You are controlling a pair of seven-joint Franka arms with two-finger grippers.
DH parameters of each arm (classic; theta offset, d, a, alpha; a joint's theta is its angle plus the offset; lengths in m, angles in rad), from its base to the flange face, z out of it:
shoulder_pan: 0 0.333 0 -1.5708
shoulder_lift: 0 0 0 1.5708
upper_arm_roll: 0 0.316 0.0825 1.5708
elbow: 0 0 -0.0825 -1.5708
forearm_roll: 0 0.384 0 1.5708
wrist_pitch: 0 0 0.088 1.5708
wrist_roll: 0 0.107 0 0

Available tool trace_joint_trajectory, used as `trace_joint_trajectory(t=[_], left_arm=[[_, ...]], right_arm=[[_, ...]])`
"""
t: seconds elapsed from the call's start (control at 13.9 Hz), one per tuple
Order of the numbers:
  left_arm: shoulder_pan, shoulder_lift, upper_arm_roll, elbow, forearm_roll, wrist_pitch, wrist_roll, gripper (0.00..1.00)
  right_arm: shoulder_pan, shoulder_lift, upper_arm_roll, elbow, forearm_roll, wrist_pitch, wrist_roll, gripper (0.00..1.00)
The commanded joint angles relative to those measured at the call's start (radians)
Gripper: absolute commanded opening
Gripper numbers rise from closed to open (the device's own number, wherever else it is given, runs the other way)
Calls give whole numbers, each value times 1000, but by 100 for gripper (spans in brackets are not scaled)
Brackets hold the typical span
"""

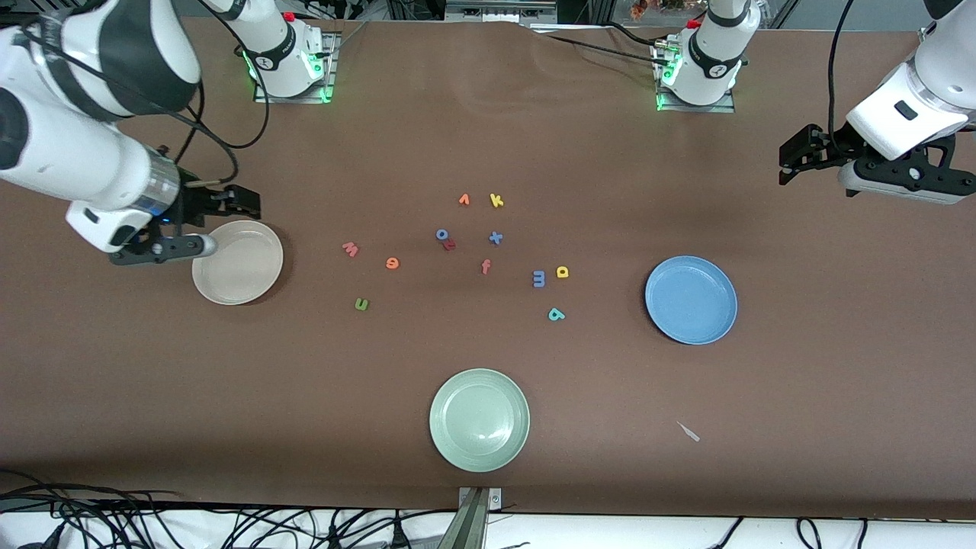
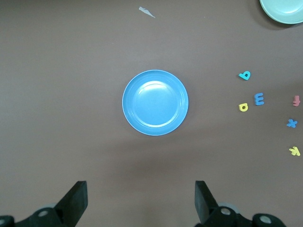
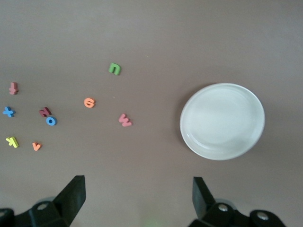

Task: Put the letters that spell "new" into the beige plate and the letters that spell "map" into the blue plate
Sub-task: 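Move the right gripper over the white plate toward the letters, then grasp the pink w with the right gripper while the left gripper reaches letters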

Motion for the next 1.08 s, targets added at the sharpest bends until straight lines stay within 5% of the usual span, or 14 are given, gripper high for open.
trace_joint_trajectory(t=[0.0, 0.5, 1.01], left_arm=[[3, -19, -2, -12, -17, -4, 11, 100], [3, -19, -2, -12, -17, -4, 12, 100], [3, -19, -2, -12, -17, -4, 11, 100]], right_arm=[[36, 0, -4, -50, 1, 70, -8, 100], [50, -20, 75, -329, -46, 423, -18, 100], [49, -32, 90, -591, -77, 723, -100, 100]])
